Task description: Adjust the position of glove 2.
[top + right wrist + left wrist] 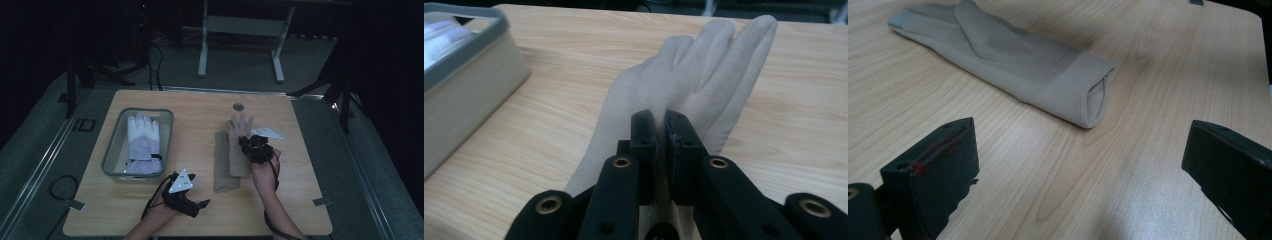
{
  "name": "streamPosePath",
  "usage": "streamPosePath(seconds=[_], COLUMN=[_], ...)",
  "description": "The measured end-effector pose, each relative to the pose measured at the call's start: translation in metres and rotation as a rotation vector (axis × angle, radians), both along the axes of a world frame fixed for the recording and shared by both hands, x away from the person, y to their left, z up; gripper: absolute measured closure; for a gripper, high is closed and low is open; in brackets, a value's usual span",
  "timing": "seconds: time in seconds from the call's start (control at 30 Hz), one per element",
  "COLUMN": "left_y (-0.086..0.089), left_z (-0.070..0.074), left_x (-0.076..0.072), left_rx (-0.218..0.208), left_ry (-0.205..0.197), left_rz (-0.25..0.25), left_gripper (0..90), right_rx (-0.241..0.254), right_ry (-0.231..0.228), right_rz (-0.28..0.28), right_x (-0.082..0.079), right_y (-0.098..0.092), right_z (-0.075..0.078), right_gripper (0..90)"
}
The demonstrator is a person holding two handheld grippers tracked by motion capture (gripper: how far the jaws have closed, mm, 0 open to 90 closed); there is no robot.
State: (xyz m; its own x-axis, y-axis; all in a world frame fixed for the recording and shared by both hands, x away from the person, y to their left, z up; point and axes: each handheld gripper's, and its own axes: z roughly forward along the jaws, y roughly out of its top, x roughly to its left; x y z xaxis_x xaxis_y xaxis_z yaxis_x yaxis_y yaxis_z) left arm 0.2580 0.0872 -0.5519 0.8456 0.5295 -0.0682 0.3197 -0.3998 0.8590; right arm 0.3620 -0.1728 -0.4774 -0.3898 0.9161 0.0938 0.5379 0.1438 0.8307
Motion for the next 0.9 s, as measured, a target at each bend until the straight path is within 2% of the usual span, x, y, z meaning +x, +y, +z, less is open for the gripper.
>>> streamPosePath(seconds=[0.1, 0.23, 0.47, 0.5, 0.53, 0.7, 0.8, 0.9], left_y=[0.000, -0.001, 0.000, 0.000, 0.000, 0.000, -0.001, -0.001], left_z=[0.000, 0.001, 0.001, 0.001, 0.001, 0.000, 0.000, 0.000], left_x=[0.000, -0.001, -0.001, -0.001, -0.001, -0.001, -0.001, -0.001], left_rx=[-0.003, -0.001, -0.001, -0.001, -0.002, 0.001, 0.002, -0.012], left_ry=[-0.001, -0.002, -0.002, -0.002, -0.003, -0.001, -0.001, 0.011], left_rz=[0.001, -0.003, -0.001, -0.001, -0.001, -0.003, -0.006, -0.010], left_gripper=[1.8, 1.8, 1.8, 1.8, 1.8, 1.8, 1.7, 1.7], right_rx=[0.018, 0.011, 0.031, -0.005, -0.011, -0.015, -0.019, -0.030], right_ry=[0.002, 0.011, 0.045, 0.044, 0.044, 0.094, 0.104, 0.122], right_rz=[0.007, -0.005, -0.020, -0.019, -0.023, -0.042, -0.048, -0.027], right_x=[-0.002, -0.005, -0.009, -0.010, -0.010, -0.007, -0.006, -0.005], right_y=[0.012, 0.025, 0.034, 0.037, 0.038, 0.036, 0.035, 0.037], right_z=[-0.003, -0.011, -0.029, -0.036, -0.039, -0.056, -0.062, -0.066], right_gripper=[83.5, 83.5, 83.4, 83.3, 83.2, 82.3, 80.7, 77.8])
